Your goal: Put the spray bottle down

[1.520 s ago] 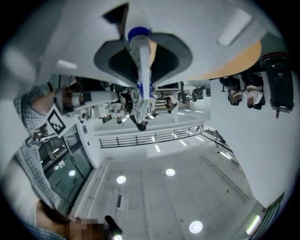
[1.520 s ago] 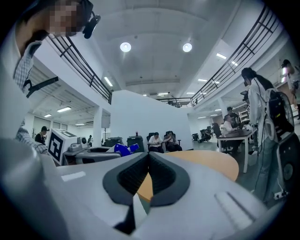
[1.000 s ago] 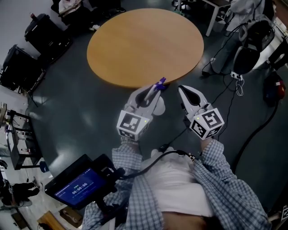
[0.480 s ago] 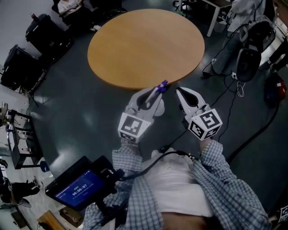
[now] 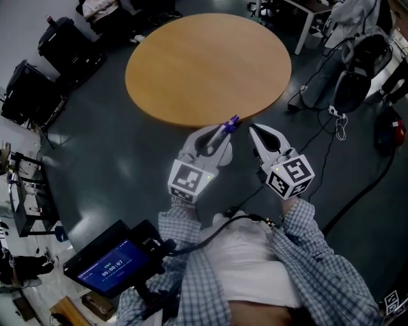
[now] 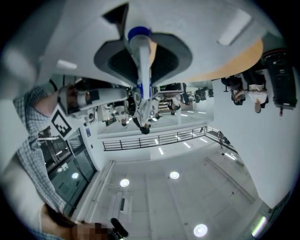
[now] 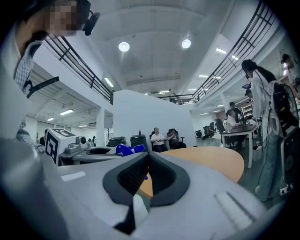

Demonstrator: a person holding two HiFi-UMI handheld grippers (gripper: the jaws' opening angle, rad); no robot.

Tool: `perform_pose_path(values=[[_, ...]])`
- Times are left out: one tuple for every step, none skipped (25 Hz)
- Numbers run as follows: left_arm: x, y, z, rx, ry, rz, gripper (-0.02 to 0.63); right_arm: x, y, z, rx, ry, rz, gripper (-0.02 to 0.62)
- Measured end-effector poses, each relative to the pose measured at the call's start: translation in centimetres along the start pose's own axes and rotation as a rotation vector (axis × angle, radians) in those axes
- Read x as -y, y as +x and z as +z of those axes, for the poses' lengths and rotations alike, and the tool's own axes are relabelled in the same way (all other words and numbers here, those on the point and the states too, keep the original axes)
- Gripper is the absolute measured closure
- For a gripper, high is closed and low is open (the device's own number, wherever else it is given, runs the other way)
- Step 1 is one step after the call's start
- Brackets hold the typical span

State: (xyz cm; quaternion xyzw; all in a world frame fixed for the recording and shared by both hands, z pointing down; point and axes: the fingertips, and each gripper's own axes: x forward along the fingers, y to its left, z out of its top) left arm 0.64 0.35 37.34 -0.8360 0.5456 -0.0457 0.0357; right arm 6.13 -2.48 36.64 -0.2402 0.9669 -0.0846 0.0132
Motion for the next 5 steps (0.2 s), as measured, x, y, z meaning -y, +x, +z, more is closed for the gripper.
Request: perform_pose_path(values=[[-0.01,-0.02,0.02,0.001,-0.001,0.000,0.518,-0.04,0.02,-0.02,-0.001,0.001,0.001,0.601],[-0.05,-0.01,0.07,0.002,-0.002,-0.001,0.517,-0.05,0.06,-0.01,-0.001,0.004,0.002,0.601],[-0.10,0.01,0.13,0.004,-0.004,-0.001,0.517,-0.02,0.10,0.04,0.000,0.009,0.002,0.601],[-0.16,0.06,0.20,0.005,-0.005,0.000,0.518,0.02,0.14,0.11,0.001,0.014,0.003,0.601],[-0.22,0.10,0.26,0.006,-0.007,0.000,0.518,0.07,0.19,0.18,0.003,0.019,0.003,0.601]])
